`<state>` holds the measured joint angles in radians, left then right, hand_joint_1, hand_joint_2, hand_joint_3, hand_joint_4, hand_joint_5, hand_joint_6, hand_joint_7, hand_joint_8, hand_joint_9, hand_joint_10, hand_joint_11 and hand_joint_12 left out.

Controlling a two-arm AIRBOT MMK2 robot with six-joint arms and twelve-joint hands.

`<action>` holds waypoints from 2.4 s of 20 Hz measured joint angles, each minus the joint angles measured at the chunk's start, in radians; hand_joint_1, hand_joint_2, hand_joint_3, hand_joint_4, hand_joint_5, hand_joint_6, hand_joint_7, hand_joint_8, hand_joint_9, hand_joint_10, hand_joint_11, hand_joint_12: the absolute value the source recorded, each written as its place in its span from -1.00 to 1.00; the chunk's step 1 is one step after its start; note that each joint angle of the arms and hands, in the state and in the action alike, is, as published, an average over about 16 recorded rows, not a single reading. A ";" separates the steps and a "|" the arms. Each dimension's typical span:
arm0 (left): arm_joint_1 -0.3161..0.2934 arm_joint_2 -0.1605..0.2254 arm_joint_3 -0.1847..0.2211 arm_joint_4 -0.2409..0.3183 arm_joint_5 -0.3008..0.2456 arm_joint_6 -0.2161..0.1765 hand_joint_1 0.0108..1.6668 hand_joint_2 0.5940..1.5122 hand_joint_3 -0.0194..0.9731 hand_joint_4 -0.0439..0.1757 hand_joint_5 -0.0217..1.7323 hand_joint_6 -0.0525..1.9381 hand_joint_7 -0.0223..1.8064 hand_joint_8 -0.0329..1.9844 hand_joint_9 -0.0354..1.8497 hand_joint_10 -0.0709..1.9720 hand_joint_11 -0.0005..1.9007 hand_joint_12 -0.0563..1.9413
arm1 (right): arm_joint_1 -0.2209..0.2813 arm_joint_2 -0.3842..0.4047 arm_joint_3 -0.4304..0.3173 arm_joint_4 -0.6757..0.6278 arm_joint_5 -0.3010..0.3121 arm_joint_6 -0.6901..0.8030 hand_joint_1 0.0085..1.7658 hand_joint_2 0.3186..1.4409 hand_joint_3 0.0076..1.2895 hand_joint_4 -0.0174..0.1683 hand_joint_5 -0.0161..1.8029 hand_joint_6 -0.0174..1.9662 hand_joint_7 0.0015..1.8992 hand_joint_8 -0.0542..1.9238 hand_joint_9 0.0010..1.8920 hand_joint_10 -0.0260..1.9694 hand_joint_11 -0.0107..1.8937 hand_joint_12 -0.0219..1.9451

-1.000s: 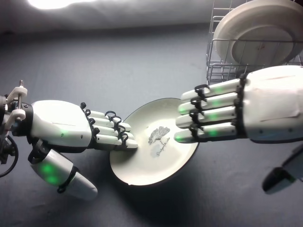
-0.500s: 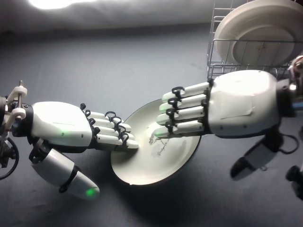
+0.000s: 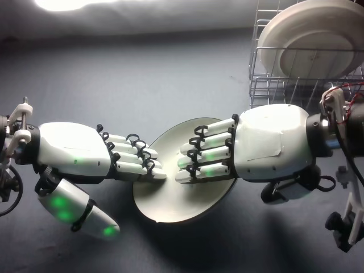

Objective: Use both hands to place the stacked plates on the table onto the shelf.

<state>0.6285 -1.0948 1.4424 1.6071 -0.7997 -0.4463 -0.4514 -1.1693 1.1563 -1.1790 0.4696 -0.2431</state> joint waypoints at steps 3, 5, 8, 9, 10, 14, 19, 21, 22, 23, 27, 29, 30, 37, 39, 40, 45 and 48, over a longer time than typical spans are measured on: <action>0.000 0.000 0.001 -0.001 -0.002 0.000 -0.99 0.27 -0.93 -0.69 -0.91 -0.99 -0.95 -0.98 -0.99 -0.98 -0.98 -0.97 | -0.006 -0.009 0.004 0.006 0.003 -0.003 0.27 0.24 -0.99 -0.81 -0.81 -0.95 -0.82 -0.92 -0.80 -0.91 -0.94 -0.20; 0.000 0.000 0.001 -0.001 -0.003 -0.001 -0.99 0.27 -0.93 -0.69 -0.91 -0.99 -0.95 -0.98 -0.99 -0.98 -0.98 -0.97 | -0.009 -0.012 0.005 0.009 0.005 -0.005 0.31 0.27 -0.99 -0.82 -0.72 -0.95 -0.72 -0.92 -0.71 -0.88 -0.88 -0.03; -0.001 -0.001 0.002 0.000 -0.006 0.000 -0.99 0.27 -0.93 -0.69 -0.91 -0.99 -0.95 -0.98 -0.99 -0.99 -0.98 -0.97 | -0.010 -0.014 0.006 0.015 0.014 -0.008 0.37 0.29 -0.99 -0.83 -0.55 -0.89 -0.54 -0.88 -0.53 -0.73 -0.72 0.21; -0.003 -0.001 0.002 0.002 -0.006 0.000 -0.99 0.27 -0.93 -0.69 -0.91 -0.99 -0.95 -0.98 -0.99 -0.99 -0.98 -0.97 | -0.010 -0.014 0.006 0.017 0.017 -0.009 0.38 0.30 -0.99 -0.84 -0.49 -0.86 -0.48 -0.86 -0.47 -0.65 -0.67 0.27; -0.005 -0.001 0.001 0.006 -0.007 0.002 -0.99 0.27 -0.93 -0.69 -0.91 -0.99 -0.96 -0.98 -0.99 -0.99 -0.98 -0.97 | -0.010 -0.015 0.006 0.020 0.020 -0.009 0.39 0.29 -0.99 -0.85 -0.44 -0.82 -0.42 -0.83 -0.41 -0.58 -0.61 0.31; -0.025 0.003 -0.004 0.023 -0.006 0.028 -0.99 0.27 -0.93 -0.68 -0.91 -0.99 -0.96 -0.98 -0.99 -0.99 -0.98 -0.95 | -0.008 -0.016 0.006 0.025 0.034 -0.012 0.41 0.27 -0.99 -0.87 -0.24 -0.66 -0.22 -0.70 -0.19 -0.31 -0.37 0.42; -0.062 0.009 -0.013 0.047 -0.006 0.081 -0.99 0.27 -0.93 -0.66 -0.90 -0.98 -0.95 -0.98 -0.98 -0.99 -0.97 -0.93 | -0.001 -0.013 0.006 0.020 0.040 -0.013 0.45 0.20 -0.99 -0.88 -0.08 -0.38 -0.04 -0.47 -0.01 -0.01 -0.11 0.39; -0.078 0.012 -0.017 0.057 -0.005 0.106 -0.99 0.27 -0.93 -0.64 -0.89 -0.97 -0.94 -0.98 -0.98 -0.99 -0.97 -0.92 | 0.005 -0.011 0.005 0.018 0.039 -0.013 0.46 0.18 -0.99 -0.89 -0.05 -0.26 -0.01 -0.37 0.01 0.10 -0.06 0.39; -0.088 0.014 -0.018 0.062 -0.005 0.119 -0.99 0.27 -0.93 -0.63 -0.89 -0.97 -0.94 -0.98 -0.97 -0.99 -0.97 -0.92 | 0.009 -0.010 0.005 0.017 0.038 -0.013 0.46 0.17 -0.99 -0.89 -0.05 -0.21 0.00 -0.32 0.02 0.13 -0.05 0.40; -0.099 0.016 -0.020 0.067 -0.005 0.132 -0.99 0.27 -0.93 -0.62 -0.89 -0.96 -0.93 -0.98 -0.97 -0.99 -0.97 -0.92 | 0.013 -0.009 0.004 0.016 0.036 -0.013 0.46 0.17 -0.99 -0.89 -0.04 -0.17 0.01 -0.29 0.03 0.15 -0.05 0.41; -0.144 0.027 -0.024 0.069 -0.005 0.179 -0.99 0.27 -0.93 -0.60 -0.88 -0.95 -0.91 -0.97 -0.96 -0.99 -0.97 -0.92 | 0.030 -0.002 0.000 0.013 0.028 -0.014 0.48 0.16 -0.99 -0.87 -0.02 -0.05 0.05 -0.17 0.02 0.15 -0.05 0.42; -0.168 0.033 -0.022 0.067 -0.007 0.193 -0.99 0.27 -0.93 -0.60 -0.87 -0.95 -0.91 -0.97 -0.95 -0.99 -0.98 -0.92 | 0.042 0.002 -0.004 0.013 0.024 -0.014 0.49 0.17 -0.99 -0.85 0.00 -0.02 0.07 -0.13 0.02 0.15 -0.06 0.42; -0.181 0.037 -0.021 0.065 -0.007 0.199 -0.99 0.27 -0.93 -0.59 -0.87 -0.94 -0.90 -0.97 -0.95 -0.99 -0.98 -0.93 | 0.049 0.004 -0.006 0.014 0.022 -0.014 0.49 0.17 -0.99 -0.84 0.00 0.00 0.08 -0.11 0.02 0.15 -0.06 0.42; -0.266 0.079 -0.002 0.056 -0.007 0.217 -0.99 0.26 -0.93 -0.59 -0.88 -0.94 -0.90 -0.96 -0.93 -0.99 -0.99 -0.95 | 0.095 0.021 -0.036 0.070 0.013 -0.016 0.53 0.20 -0.99 -0.80 0.04 0.02 0.11 -0.08 0.00 0.15 -0.08 0.41; -0.285 0.095 0.003 0.055 -0.006 0.218 -0.99 0.26 -0.93 -0.60 -0.88 -0.94 -0.90 -0.96 -0.93 -0.99 -0.99 -0.95 | 0.107 0.026 -0.047 0.094 0.015 -0.016 0.54 0.21 -0.99 -0.79 0.04 0.02 0.12 -0.08 0.00 0.15 -0.07 0.41; -0.293 0.102 0.005 0.056 -0.006 0.218 -0.99 0.26 -0.93 -0.60 -0.88 -0.94 -0.91 -0.96 -0.93 -0.99 -0.99 -0.95 | 0.113 0.029 -0.052 0.108 0.016 -0.016 0.54 0.22 -0.99 -0.79 0.04 0.02 0.12 -0.09 0.01 0.15 -0.07 0.41; -0.320 0.139 0.010 0.068 -0.007 0.218 -0.99 0.25 -0.93 -0.60 -0.88 -0.94 -0.91 -0.96 -0.93 -0.99 -0.98 -0.95 | 0.136 0.047 -0.082 0.176 0.024 -0.017 0.55 0.26 -0.99 -0.79 0.04 0.03 0.12 -0.10 0.01 0.15 -0.08 0.43; -0.323 0.155 0.007 0.076 -0.009 0.218 -0.99 0.25 -0.93 -0.60 -0.89 -0.94 -0.92 -0.96 -0.93 -0.99 -0.98 -0.95 | 0.141 0.061 -0.098 0.206 0.030 -0.017 0.55 0.28 -0.99 -0.79 0.04 0.03 0.13 -0.11 0.02 0.15 -0.08 0.43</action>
<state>0.3051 -0.9394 1.4495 1.6832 -0.8085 -0.2280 -0.3102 -1.1081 1.0580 -0.9730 0.4996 -0.2598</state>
